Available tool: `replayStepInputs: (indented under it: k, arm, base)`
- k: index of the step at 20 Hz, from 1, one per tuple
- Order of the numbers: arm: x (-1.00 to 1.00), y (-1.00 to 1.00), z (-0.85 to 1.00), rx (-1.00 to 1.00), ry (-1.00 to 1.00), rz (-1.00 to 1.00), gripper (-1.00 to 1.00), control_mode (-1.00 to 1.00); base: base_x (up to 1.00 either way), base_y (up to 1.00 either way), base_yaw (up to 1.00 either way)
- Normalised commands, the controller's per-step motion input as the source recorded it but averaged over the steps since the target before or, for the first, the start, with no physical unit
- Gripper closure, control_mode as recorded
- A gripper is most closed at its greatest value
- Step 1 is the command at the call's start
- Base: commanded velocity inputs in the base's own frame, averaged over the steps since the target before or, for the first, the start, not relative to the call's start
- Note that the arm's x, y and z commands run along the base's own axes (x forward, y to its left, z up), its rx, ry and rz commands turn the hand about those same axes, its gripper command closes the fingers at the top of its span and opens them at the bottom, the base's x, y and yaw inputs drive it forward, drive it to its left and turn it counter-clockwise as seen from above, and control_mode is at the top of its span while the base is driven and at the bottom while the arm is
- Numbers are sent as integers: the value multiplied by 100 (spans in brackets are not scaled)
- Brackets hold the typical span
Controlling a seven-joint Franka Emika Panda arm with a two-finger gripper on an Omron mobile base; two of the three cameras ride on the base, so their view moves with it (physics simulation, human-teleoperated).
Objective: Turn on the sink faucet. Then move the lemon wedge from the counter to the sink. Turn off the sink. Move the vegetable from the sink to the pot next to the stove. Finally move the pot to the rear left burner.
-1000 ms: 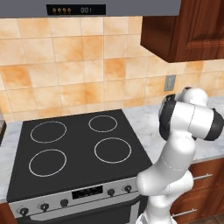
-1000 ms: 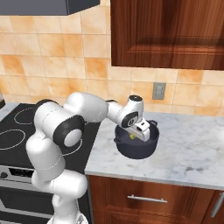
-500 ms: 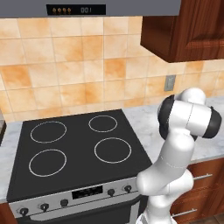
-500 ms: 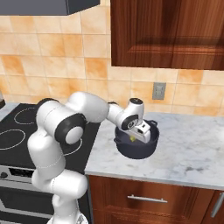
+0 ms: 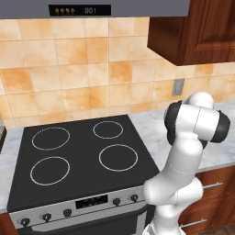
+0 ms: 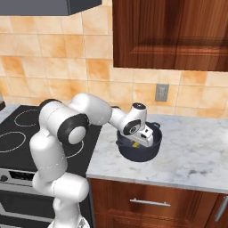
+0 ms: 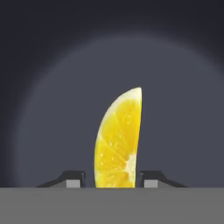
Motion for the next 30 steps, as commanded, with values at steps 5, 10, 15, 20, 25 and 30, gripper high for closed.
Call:
replayStepInputs:
  k: [5,10,15,20,25,30]
  arm:
    - [0,0,0,0,0,4,-100,-100]
    - [0,0,13,0,0,1,-100,-100]
    - [-6,0,39,0,0,0,-100,-100]
    - [-19,-1,50,0,-1,0,-100,-100]
    - [-27,-15,46,0,0,-5,-100,-100]
    - [-36,-23,12,0,5,-11,-100,-100]
  base:
    - [0,0,0]
    - [0,0,0]
    - [0,0,0]
    - [0,0,0]
    - [0,0,0]
    - [0,0,0]
